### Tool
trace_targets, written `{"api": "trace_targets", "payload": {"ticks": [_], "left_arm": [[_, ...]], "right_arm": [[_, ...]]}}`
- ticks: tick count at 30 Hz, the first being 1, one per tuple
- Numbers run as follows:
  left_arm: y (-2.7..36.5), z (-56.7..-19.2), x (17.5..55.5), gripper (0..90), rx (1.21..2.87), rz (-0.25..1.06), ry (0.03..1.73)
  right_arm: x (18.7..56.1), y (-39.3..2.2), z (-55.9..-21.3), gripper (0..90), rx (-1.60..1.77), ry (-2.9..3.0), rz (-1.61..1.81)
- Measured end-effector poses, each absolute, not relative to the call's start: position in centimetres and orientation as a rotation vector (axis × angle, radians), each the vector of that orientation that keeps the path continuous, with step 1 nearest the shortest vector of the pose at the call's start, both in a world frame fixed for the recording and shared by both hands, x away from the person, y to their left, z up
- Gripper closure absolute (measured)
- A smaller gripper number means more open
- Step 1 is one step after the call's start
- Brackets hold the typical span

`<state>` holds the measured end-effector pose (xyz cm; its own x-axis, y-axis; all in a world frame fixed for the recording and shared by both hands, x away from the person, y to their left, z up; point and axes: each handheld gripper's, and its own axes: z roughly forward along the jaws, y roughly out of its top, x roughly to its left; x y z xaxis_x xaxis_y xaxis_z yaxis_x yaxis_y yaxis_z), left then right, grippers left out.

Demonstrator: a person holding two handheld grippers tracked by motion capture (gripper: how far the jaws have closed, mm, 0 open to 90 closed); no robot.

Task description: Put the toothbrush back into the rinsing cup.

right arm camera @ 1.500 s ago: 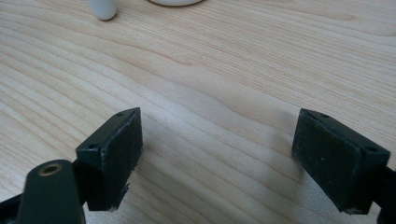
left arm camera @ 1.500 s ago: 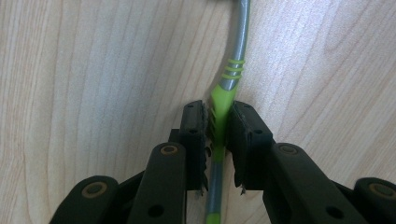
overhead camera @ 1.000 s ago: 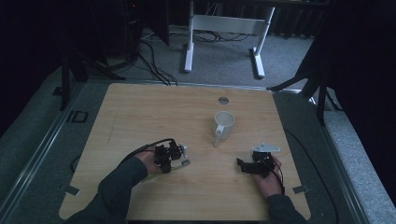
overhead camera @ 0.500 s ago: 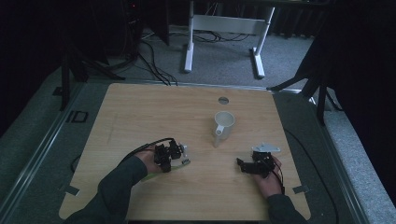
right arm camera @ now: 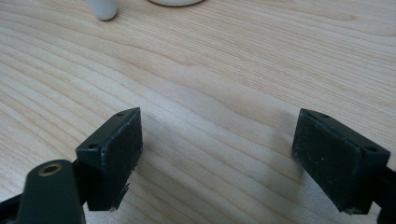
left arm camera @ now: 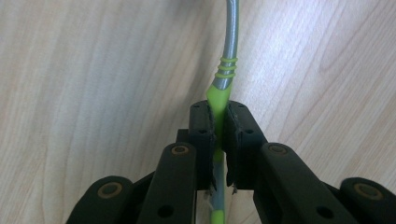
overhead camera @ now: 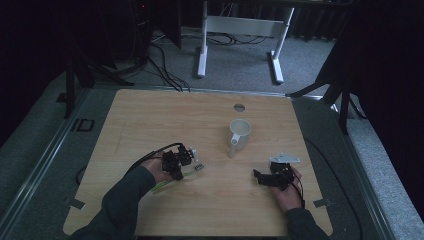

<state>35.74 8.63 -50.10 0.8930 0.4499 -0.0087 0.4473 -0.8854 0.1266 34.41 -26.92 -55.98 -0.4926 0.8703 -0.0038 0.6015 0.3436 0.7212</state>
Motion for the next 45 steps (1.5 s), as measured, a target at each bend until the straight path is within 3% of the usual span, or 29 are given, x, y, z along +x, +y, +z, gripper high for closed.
{"api": "trace_targets", "payload": {"ticks": [45], "left_arm": [[8.6,-47.2,35.9,82.0,2.607,0.093,0.809]], "right_arm": [[34.4,-26.9,-56.0,15.9,1.296,2.223,0.945]]}}
